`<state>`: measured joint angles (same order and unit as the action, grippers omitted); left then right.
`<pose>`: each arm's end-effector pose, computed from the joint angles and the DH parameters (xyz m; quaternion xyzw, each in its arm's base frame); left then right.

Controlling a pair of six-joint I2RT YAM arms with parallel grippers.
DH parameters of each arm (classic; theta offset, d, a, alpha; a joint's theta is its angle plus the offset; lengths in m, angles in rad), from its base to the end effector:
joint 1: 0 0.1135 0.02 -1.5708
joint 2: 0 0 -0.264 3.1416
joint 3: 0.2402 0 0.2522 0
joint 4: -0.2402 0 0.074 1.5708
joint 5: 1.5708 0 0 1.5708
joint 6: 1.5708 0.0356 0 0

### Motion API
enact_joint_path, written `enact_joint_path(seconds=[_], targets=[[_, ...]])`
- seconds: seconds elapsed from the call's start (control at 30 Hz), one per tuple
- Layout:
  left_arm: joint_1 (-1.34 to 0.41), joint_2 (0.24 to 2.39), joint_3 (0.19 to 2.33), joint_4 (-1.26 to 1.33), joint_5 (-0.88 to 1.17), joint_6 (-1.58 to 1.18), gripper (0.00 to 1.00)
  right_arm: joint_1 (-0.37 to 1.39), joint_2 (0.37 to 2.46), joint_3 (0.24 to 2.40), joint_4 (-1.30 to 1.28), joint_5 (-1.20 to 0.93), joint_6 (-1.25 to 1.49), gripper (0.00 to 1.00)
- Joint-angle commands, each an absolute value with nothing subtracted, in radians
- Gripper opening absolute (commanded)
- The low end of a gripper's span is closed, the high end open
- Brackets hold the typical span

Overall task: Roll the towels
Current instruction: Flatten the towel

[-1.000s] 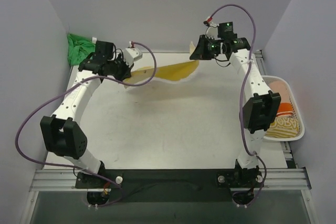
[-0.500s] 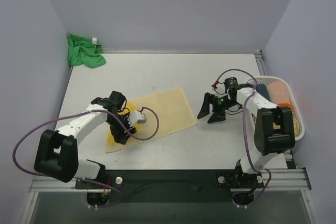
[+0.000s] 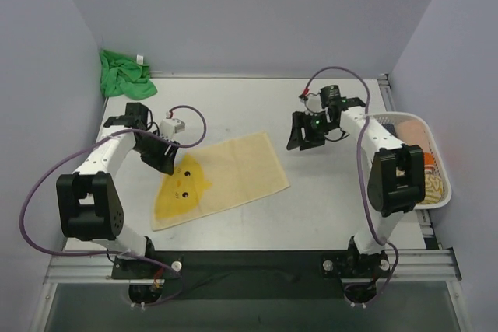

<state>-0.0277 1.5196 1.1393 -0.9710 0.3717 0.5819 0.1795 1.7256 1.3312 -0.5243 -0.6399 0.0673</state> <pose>0.2791 -0.0207 0.2373 0.3125 0.9258 -0.1472 0.1538 0.3624 0.0874 0.2541 -0.1510 0.8922 0.3331 0.2651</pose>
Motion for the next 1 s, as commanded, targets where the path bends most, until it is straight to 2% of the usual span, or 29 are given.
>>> enact_joint_path(seconds=[0.0, 0.1, 0.2, 0.37, 0.47, 0.6, 0.8, 0.83, 0.93, 0.97], targets=[[0.058, 1.589, 1.192, -0.901, 0.341, 0.443, 0.61, 0.290, 1.833, 1.394, -0.568, -0.562, 0.011, 0.53], [0.086, 1.638, 1.197, -0.846, 0.284, 0.391, 0.60, 0.345, 1.911, 1.443, -0.566, -0.560, 0.023, 0.49], [0.091, 1.677, 1.201, -0.790, 0.261, 0.364, 0.54, 0.373, 1.966, 1.476, -0.565, -0.554, 0.035, 0.45], [0.087, 1.761, 1.247, -0.735, 0.255, 0.330, 0.49, 0.399, 2.019, 1.494, -0.560, -0.540, 0.058, 0.44], [0.083, 1.802, 1.262, -0.713, 0.241, 0.336, 0.49, 0.411, 2.029, 1.486, -0.561, -0.522, 0.060, 0.44], [0.064, 1.833, 1.264, -0.710, 0.264, 0.354, 0.56, 0.417, 2.049, 1.477, -0.580, -0.499, 0.058, 0.44], [0.014, 1.848, 1.223, -0.707, 0.241, 0.383, 0.54, 0.423, 2.069, 1.451, -0.620, -0.480, 0.035, 0.44], [0.009, 1.847, 1.217, -0.706, 0.230, 0.390, 0.53, 0.423, 2.071, 1.447, -0.627, -0.476, 0.031, 0.44], [0.008, 1.844, 1.197, -0.707, 0.207, 0.413, 0.40, 0.423, 2.072, 1.437, -0.666, -0.451, 0.014, 0.44], [0.009, 1.842, 1.195, -0.710, 0.199, 0.419, 0.31, 0.423, 2.065, 1.424, -0.673, -0.442, 0.011, 0.43]])
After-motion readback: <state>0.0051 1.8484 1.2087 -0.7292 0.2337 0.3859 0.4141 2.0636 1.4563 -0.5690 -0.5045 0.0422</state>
